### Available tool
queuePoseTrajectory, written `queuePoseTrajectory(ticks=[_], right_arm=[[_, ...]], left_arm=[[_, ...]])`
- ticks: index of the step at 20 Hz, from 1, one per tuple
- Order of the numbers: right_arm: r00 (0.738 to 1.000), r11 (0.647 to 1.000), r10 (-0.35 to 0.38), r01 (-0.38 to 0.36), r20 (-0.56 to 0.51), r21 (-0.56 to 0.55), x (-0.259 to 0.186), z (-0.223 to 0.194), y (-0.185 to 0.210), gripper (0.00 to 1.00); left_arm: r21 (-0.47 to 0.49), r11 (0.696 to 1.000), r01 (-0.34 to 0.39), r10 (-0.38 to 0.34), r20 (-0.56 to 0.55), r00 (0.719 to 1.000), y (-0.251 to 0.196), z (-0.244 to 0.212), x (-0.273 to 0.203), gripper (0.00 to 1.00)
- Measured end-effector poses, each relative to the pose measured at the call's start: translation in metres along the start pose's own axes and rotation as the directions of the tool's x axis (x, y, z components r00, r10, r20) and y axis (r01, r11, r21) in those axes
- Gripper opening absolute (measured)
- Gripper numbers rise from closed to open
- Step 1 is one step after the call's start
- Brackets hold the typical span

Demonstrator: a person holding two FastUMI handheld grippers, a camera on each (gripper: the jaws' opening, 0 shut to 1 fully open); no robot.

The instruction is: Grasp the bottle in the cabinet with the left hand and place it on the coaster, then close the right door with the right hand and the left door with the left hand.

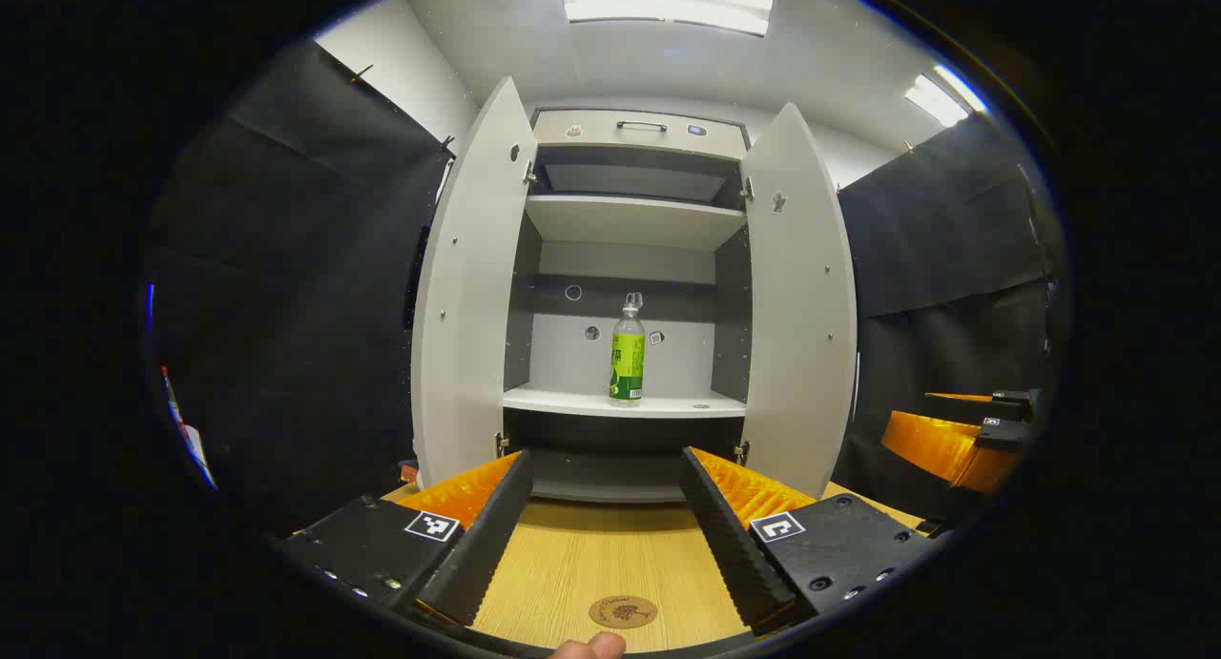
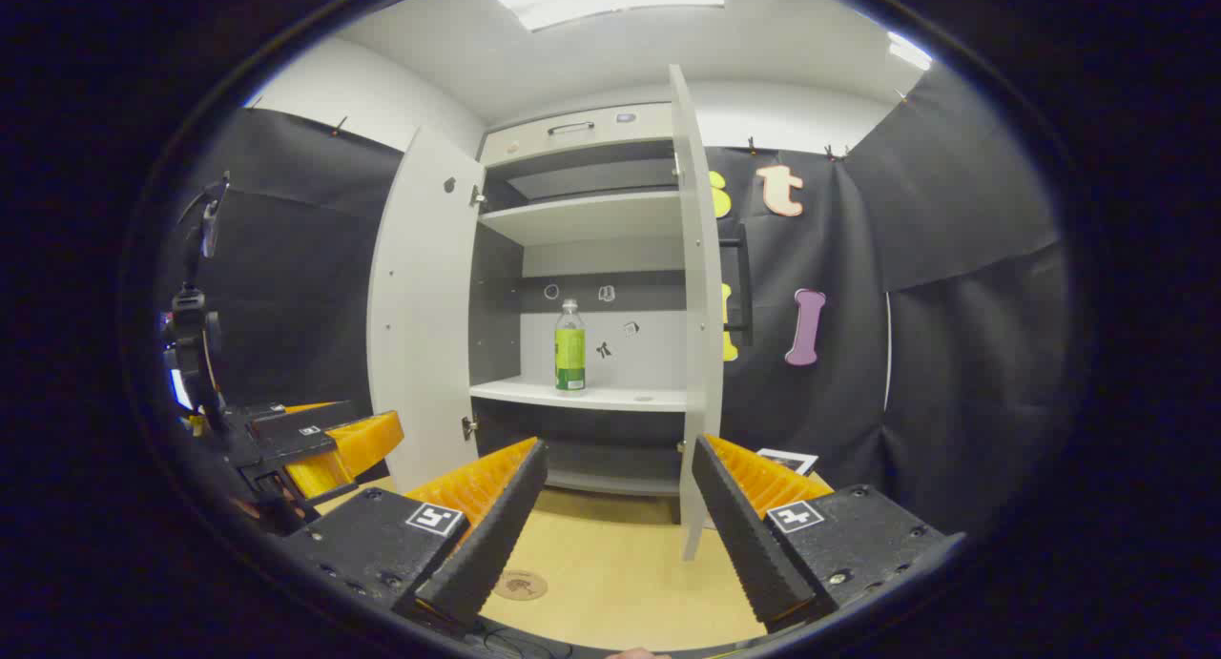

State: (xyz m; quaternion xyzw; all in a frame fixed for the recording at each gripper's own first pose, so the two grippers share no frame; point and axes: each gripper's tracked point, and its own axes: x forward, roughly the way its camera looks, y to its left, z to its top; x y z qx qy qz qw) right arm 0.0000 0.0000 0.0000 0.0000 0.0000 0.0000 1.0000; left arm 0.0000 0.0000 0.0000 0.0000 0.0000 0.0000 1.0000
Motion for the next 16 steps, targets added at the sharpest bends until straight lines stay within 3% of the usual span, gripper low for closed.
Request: queuePoseTrajectory(ticks=[2, 3, 4, 11, 12, 13, 15, 16], right_arm=[[1.000, 1.000, -0.001, 0.001, -0.003, 0.004, 0.0000, -0.0010, -0.0019, 1.00], [1.000, 1.000, -0.006, 0.006, -0.006, 0.002, 0.0000, -0.0015, -0.0039, 0.98], [1.000, 1.000, -0.010, 0.010, -0.006, 0.004, 0.0000, -0.0023, -0.0046, 1.00], [1.000, 1.000, -0.017, 0.017, -0.014, 0.019, -0.0003, -0.0031, -0.0056, 1.00], [1.000, 1.000, -0.017, 0.017, -0.014, 0.020, -0.0001, -0.0039, -0.0051, 1.00], [1.000, 1.000, -0.015, 0.016, -0.018, 0.022, 0.0001, -0.0039, -0.0042, 1.00], [1.000, 1.000, -0.014, 0.015, -0.021, 0.019, 0.0000, -0.0047, -0.0031, 1.00], [1.000, 1.000, -0.017, 0.017, -0.020, 0.015, -0.0008, -0.0048, -0.0036, 1.00]], left_arm=[[-0.002, 1.000, 0.001, -0.001, 0.005, 1.000, 0.0015, 0.0015, -0.0008, 0.95], [-0.003, 1.000, -0.002, 0.002, 0.008, 1.000, 0.0023, 0.0021, -0.0024, 0.99], [-0.005, 1.000, -0.004, 0.004, 0.007, 1.000, 0.0032, 0.0018, -0.0029, 0.94], [0.005, 1.000, -0.020, 0.020, -0.001, 1.000, 0.0096, 0.0011, -0.0039, 0.95], [0.005, 1.000, -0.017, 0.017, -0.003, 1.000, 0.0094, 0.0011, -0.0026, 0.99], [0.005, 1.000, -0.014, 0.014, -0.004, 1.000, 0.0088, 0.0013, -0.0016, 0.94], [-0.003, 1.000, -0.002, 0.002, -0.010, 1.000, 0.0064, 0.0014, 0.0017, 0.99], [-0.010, 1.000, 0.015, -0.015, -0.008, 1.000, 0.0032, 0.0027, 0.0044, 0.94]])
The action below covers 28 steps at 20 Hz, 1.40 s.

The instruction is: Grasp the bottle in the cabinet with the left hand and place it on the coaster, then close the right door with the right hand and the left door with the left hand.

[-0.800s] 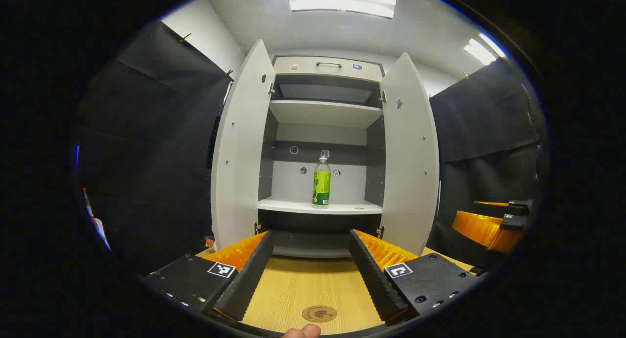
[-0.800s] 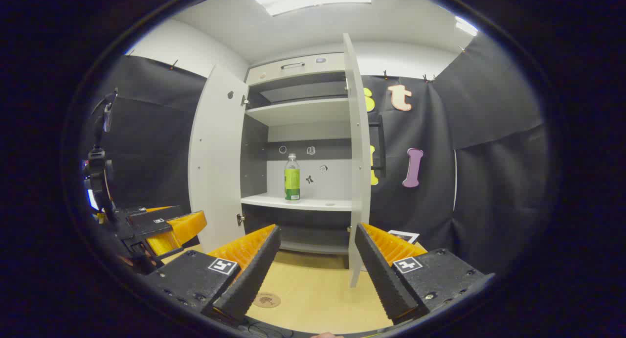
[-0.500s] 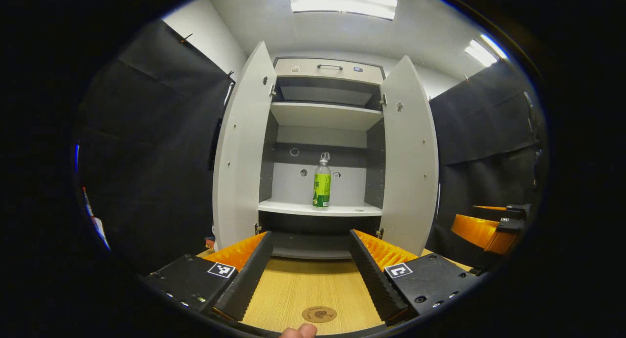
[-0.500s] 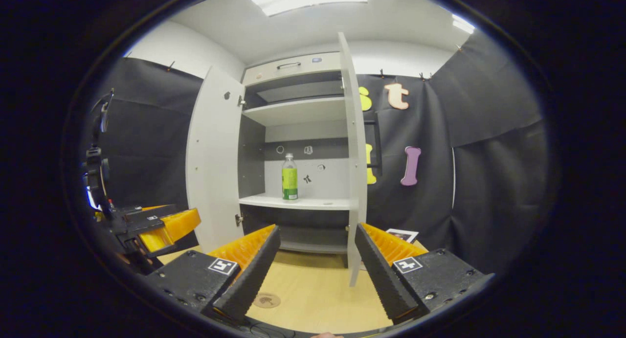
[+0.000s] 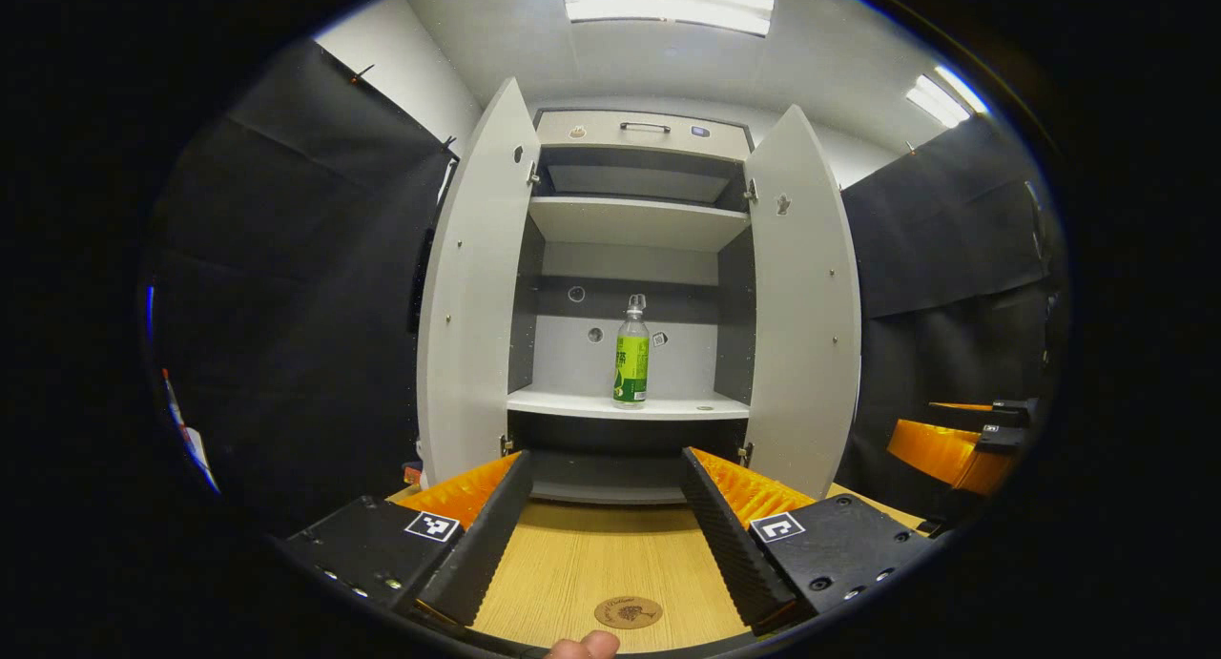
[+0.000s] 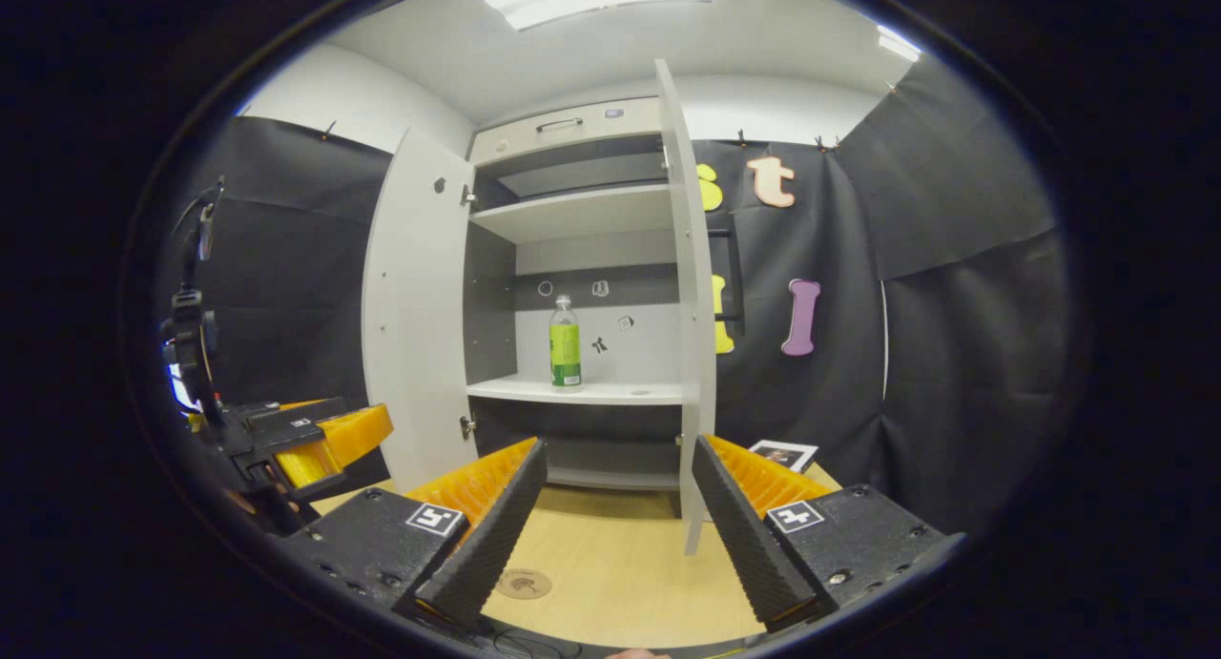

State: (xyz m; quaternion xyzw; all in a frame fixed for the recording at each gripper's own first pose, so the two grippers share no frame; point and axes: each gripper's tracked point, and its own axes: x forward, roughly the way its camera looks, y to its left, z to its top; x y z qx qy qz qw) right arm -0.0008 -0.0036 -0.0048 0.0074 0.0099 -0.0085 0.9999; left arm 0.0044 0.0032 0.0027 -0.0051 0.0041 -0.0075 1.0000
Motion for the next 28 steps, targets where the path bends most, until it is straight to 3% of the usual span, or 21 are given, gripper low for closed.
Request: queuePoseTrajectory(ticks=[2, 3, 7, 10, 13, 14, 15, 24, 28], right_arm=[[1.000, 1.000, -0.005, 0.005, 0.006, -0.010, 0.001, 0.002, -0.001, 1.00], [1.000, 1.000, -0.009, 0.009, 0.006, -0.014, 0.000, 0.001, -0.002, 1.00], [0.999, 0.999, -0.028, 0.028, 0.016, -0.015, 0.000, 0.004, -0.004, 1.00], [0.998, 0.998, -0.055, 0.055, 0.040, -0.006, -0.003, 0.009, -0.008, 1.00], [0.996, 0.997, -0.081, 0.080, 0.033, 0.006, -0.004, 0.007, -0.013, 1.00], [0.995, 0.996, -0.093, 0.093, 0.030, 0.007, -0.004, 0.005, -0.017, 1.00], [0.994, 0.994, -0.107, 0.107, 0.026, 0.007, -0.004, 0.005, -0.020, 1.00], [0.972, 0.972, -0.233, 0.233, 0.014, 0.014, -0.006, 0.002, -0.038, 1.00], [0.963, 0.963, -0.270, 0.270, 0.002, 0.020, -0.003, -0.002, -0.041, 1.00]], left_arm=[[-0.015, 0.999, 0.034, -0.034, 0.000, 0.999, -0.005, 0.003, 0.009, 0.99], [-0.021, 0.999, 0.050, -0.050, -0.005, 0.999, -0.007, 0.004, 0.015, 0.95], [-0.037, 0.994, 0.103, -0.103, -0.007, 0.995, -0.012, 0.015, 0.050, 0.95], [-0.064, 0.980, 0.188, -0.188, 0.002, 0.982, -0.023, 0.027, 0.087, 0.95], [-0.090, 0.971, 0.221, -0.221, 0.008, 0.975, -0.026, 0.040, 0.129, 0.95], [-0.086, 0.968, 0.235, -0.234, 0.019, 0.972, -0.028, 0.047, 0.145, 0.99], [-0.078, 0.966, 0.247, -0.246, 0.023, 0.969, -0.029, 0.052, 0.160, 0.95], [0.005, 0.969, 0.247, -0.246, -0.036, 0.969, -0.028, 0.045, 0.299, 0.94], [0.000, 0.980, 0.200, -0.199, -0.057, 0.978, -0.025, 0.030, 0.353, 0.95]])
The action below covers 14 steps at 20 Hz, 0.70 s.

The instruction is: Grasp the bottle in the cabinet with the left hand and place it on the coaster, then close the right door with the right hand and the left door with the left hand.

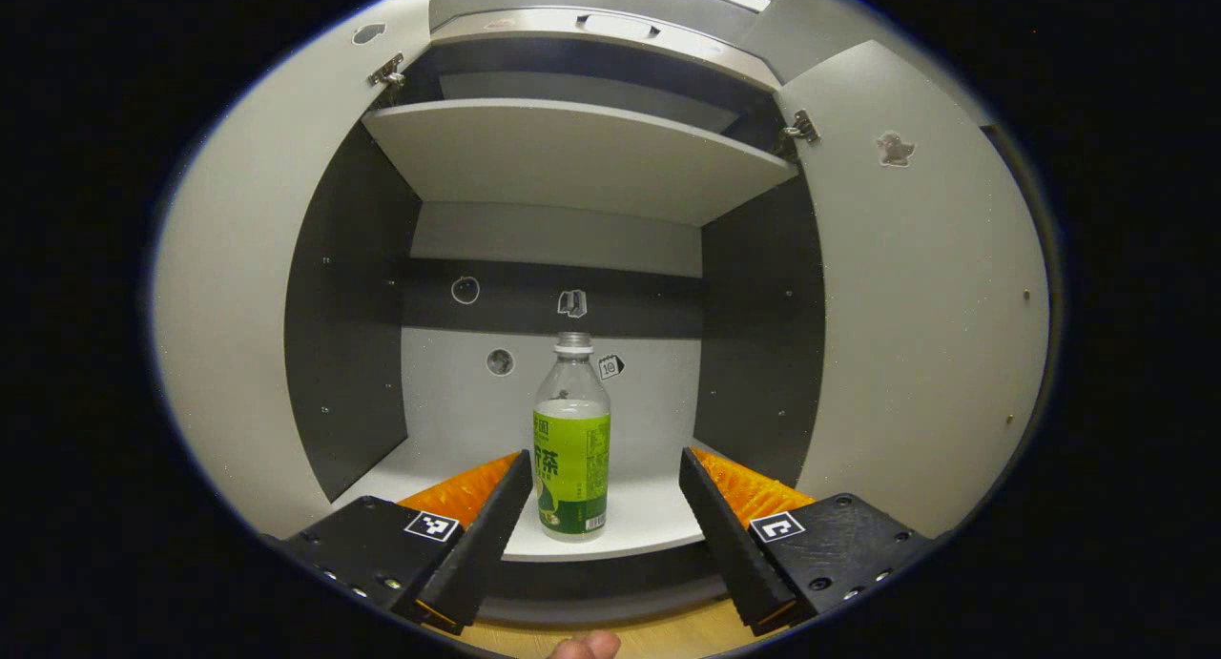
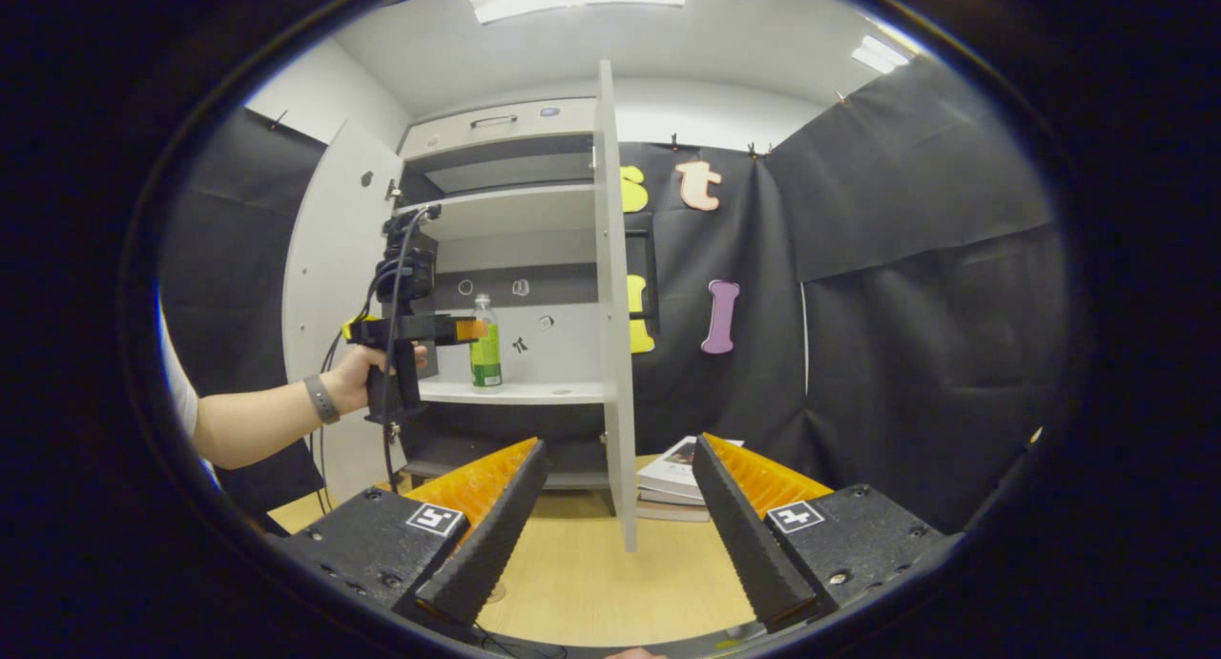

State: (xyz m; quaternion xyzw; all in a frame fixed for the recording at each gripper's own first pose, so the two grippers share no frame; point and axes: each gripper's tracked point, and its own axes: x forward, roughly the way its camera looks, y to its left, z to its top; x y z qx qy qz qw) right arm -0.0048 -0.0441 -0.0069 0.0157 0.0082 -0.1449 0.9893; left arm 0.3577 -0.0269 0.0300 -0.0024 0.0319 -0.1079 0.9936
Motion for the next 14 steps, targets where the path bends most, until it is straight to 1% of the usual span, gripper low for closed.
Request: queuePoseTrajectory(ticks=[3, 7, 11, 12, 13, 14], right_arm=[[1.000, 1.000, -0.023, 0.023, -0.009, 0.000, 0.002, -0.002, -0.002, 1.00], [0.999, 0.999, -0.046, 0.046, -0.016, 0.002, 0.007, -0.005, -0.005, 1.00], [0.998, 0.998, -0.065, 0.065, -0.020, 0.009, 0.011, -0.005, -0.010, 1.00], [0.998, 0.998, -0.065, 0.066, -0.018, 0.008, 0.013, -0.004, -0.010, 0.98], [0.998, 0.998, -0.067, 0.067, -0.018, 0.005, 0.013, -0.005, -0.012, 1.00], [0.997, 0.998, -0.069, 0.069, -0.018, 0.003, 0.014, -0.004, -0.013, 1.00]], left_arm=[[0.008, 0.999, -0.048, 0.048, -0.005, 0.999, 0.014, -0.006, 0.033, 0.95], [0.015, 0.997, -0.074, 0.074, -0.032, 0.997, 0.025, -0.018, 0.065, 0.95], [-0.002, 0.996, -0.086, 0.086, -0.047, 0.995, 0.028, -0.026, 0.077, 0.95], [-0.003, 0.996, -0.088, 0.087, -0.042, 0.995, 0.028, -0.025, 0.078, 0.95], [-0.004, 0.996, -0.091, 0.090, -0.034, 0.995, 0.028, -0.025, 0.079, 0.95], [-0.005, 0.996, -0.088, 0.088, -0.029, 0.996, 0.028, -0.025, 0.080, 0.95]])
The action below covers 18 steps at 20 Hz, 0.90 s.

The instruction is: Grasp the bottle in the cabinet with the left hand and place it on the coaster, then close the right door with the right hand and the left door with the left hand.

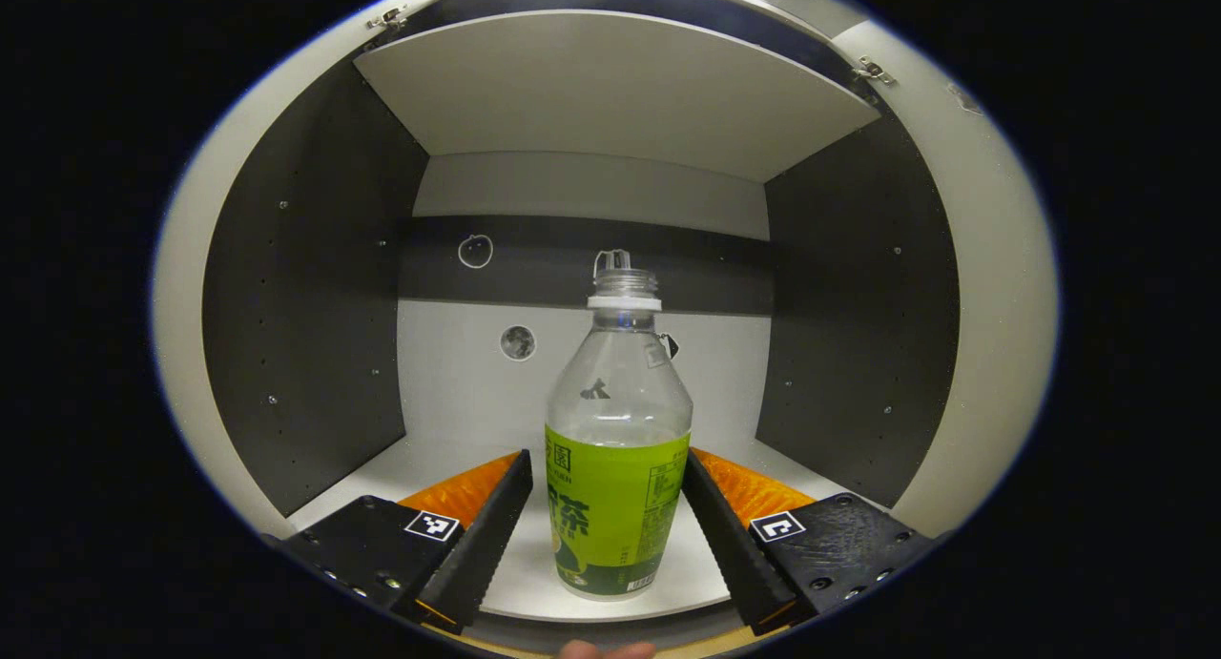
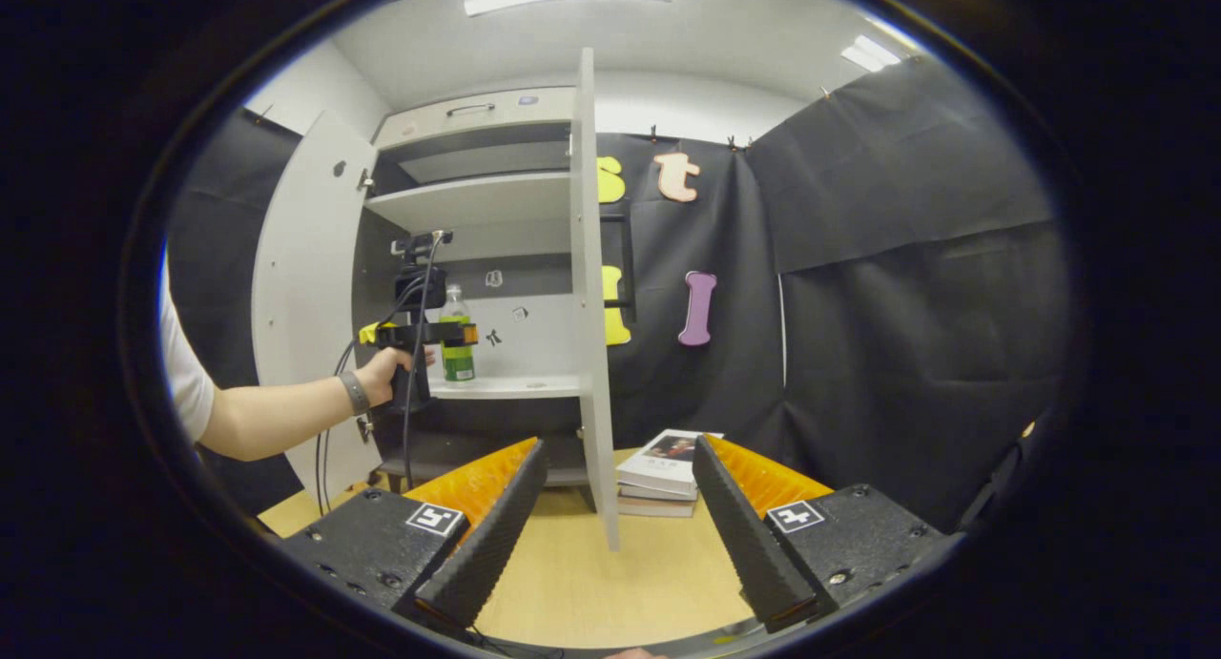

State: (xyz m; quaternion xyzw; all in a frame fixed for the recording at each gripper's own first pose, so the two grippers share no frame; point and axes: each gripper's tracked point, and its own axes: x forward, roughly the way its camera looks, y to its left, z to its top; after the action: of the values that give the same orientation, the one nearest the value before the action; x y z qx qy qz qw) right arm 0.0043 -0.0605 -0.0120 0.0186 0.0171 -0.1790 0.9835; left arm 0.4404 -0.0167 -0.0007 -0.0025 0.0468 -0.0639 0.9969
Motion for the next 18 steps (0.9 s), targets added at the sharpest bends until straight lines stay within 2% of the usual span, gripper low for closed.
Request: queuePoseTrajectory(ticks=[2, 4, 8, 11, 12, 18], right_arm=[[1.000, 1.000, -0.002, 0.002, 0.002, 0.003, 0.001, 0.001, -0.003, 1.00], [1.000, 1.000, 0.000, 0.000, 0.006, 0.005, 0.002, 0.002, -0.005, 0.98], [1.000, 1.000, 0.015, -0.015, -0.004, 0.019, 0.003, -0.002, -0.006, 1.00], [0.999, 0.999, 0.039, -0.040, 0.008, 0.021, 0.003, 0.000, -0.005, 0.98], [0.999, 0.998, 0.051, -0.051, 0.010, 0.022, 0.004, 0.001, -0.004, 1.00], [0.987, 0.987, 0.163, -0.163, -0.005, 0.015, 0.006, 0.004, 0.002, 1.00]], left_arm=[[0.000, 1.000, -0.003, 0.003, 0.004, 1.000, 0.001, 0.000, 0.003, 0.94], [0.006, 1.000, -0.014, 0.014, 0.003, 1.000, 0.002, 0.001, -0.002, 0.80], [-0.015, 1.000, -0.001, 0.002, 0.020, 1.000, 0.000, 0.006, -0.004, 0.69], [-0.001, 1.000, -0.002, 0.002, 0.035, 0.999, -0.002, 0.017, -0.018, 0.69], [0.005, 1.000, 0.001, -0.001, 0.035, 0.999, -0.003, 0.019, -0.025, 0.69], [0.009, 1.000, 0.025, -0.025, 0.056, 0.998, -0.016, 0.042, -0.081, 0.69]])
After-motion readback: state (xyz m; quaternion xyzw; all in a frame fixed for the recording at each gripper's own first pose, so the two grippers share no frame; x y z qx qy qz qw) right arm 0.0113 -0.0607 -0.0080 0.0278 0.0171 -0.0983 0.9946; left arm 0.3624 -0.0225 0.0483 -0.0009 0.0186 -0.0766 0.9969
